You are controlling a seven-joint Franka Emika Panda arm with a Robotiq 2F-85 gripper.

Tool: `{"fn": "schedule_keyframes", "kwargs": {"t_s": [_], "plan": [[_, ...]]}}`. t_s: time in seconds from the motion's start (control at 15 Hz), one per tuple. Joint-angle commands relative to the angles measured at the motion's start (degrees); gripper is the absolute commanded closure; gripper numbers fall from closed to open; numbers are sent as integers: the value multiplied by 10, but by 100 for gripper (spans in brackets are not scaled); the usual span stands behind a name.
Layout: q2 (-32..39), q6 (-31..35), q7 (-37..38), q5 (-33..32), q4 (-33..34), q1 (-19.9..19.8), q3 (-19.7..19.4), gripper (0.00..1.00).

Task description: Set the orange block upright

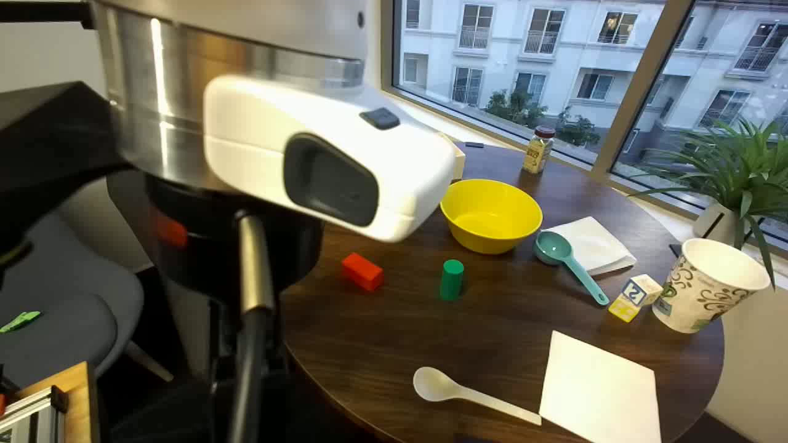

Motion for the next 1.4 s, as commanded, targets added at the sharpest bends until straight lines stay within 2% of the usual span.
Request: {"fn": "schedule_keyframes", "kwargs": {"t_s": [0.0, 0.53, 0.67, 0.93, 1.33], "plan": [[0, -1, 1, -1, 1, 4, -3, 0], [2, 6, 15, -5, -4, 3, 1, 0], [14, 14, 55, 13, -4, 3, 6, 0], [40, 10, 190, 68, 6, 2, 26, 0], [81, 117, 337, 116, -11, -1, 41, 0]]}}
